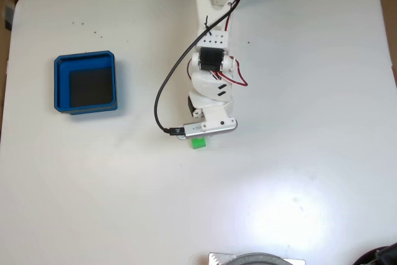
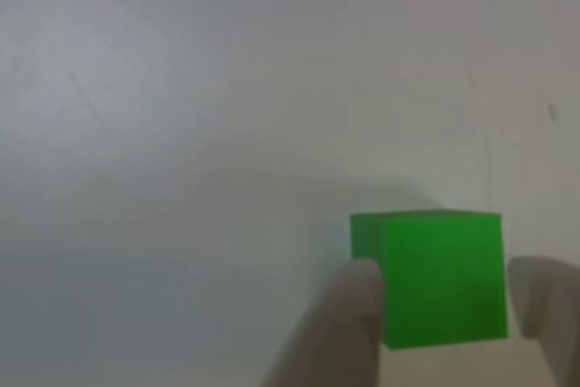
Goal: Pick up green cube and drop it in the blue box
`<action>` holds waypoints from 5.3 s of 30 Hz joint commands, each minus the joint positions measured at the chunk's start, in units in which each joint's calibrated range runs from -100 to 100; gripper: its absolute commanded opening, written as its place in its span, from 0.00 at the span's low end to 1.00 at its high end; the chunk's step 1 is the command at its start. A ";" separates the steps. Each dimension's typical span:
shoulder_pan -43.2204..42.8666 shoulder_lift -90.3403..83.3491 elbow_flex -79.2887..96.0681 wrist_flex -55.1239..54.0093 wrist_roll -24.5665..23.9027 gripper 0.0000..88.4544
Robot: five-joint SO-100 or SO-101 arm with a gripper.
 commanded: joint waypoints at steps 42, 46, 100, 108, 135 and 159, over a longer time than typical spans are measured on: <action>0.74 2.29 -3.64 -1.25 0.20 0.40; 0.81 2.29 -3.64 -1.25 0.20 0.40; 1.12 5.80 -3.73 -1.58 0.59 0.40; 1.04 5.80 -3.73 -1.58 0.24 0.40; 0.28 6.22 -3.73 -1.58 0.54 0.39; 0.89 8.06 -3.55 -10.39 0.20 0.39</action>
